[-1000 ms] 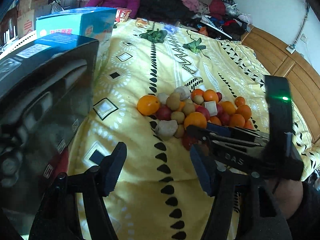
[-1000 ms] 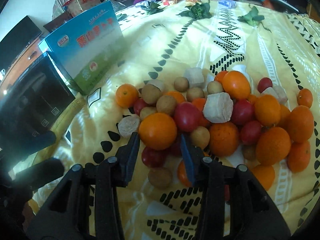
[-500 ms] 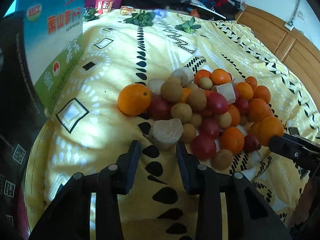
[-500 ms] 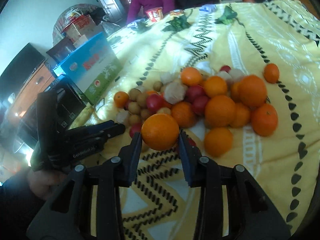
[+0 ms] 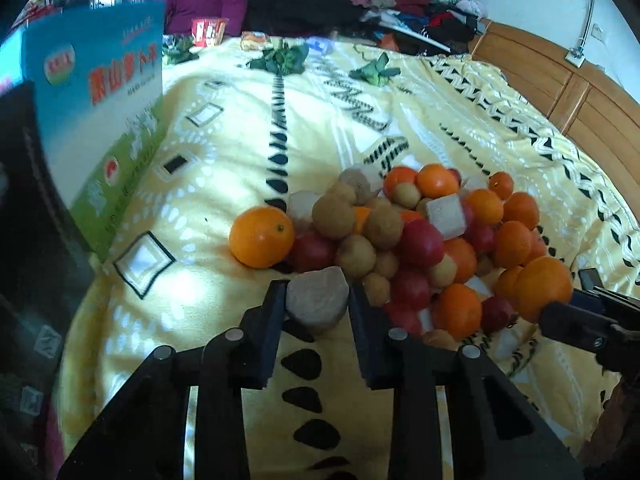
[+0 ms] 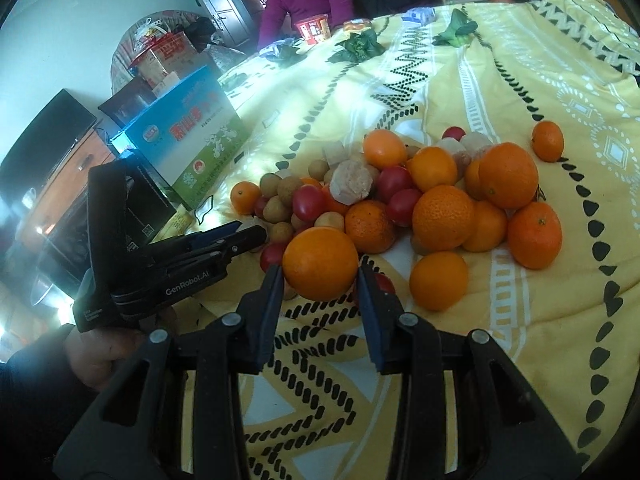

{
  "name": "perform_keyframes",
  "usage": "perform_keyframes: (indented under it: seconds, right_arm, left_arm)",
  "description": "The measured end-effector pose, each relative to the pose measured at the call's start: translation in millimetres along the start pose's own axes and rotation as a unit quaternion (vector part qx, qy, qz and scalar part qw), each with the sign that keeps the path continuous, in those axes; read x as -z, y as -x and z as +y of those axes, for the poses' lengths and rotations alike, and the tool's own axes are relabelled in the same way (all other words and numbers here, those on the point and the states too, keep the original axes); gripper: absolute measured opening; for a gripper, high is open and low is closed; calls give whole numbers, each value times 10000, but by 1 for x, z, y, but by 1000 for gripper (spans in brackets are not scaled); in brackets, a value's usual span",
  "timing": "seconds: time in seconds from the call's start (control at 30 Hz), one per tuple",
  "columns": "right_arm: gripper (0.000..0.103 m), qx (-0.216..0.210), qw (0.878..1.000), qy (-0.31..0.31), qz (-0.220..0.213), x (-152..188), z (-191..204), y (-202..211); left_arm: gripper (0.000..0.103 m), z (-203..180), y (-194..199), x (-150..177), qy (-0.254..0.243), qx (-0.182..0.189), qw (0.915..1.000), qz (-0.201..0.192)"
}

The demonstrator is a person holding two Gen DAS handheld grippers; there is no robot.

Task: Organize fruits
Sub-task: 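Grasp a brown root with the left gripper while the right gripper grasps an orange, then carry the root and orange to the steel bowl and open both grippers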

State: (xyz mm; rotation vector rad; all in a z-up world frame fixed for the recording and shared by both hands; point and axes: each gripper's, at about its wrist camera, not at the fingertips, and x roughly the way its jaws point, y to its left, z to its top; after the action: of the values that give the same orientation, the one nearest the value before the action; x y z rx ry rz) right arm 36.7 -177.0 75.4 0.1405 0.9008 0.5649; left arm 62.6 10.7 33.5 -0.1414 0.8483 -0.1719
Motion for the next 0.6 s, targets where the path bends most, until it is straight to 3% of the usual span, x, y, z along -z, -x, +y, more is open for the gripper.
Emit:
perform_keyframes:
  seconds: [0.3,0.6]
  right_arm:
    - [38,293,9980,509,-227,-15,51,25]
    - [38,-9,9910,1230,-527,-40,140,48]
  left_arm:
    - [32,0,107,-12,81,-55,9973,-727]
    - [32,54,228,-15,390,-525,9843,-1641]
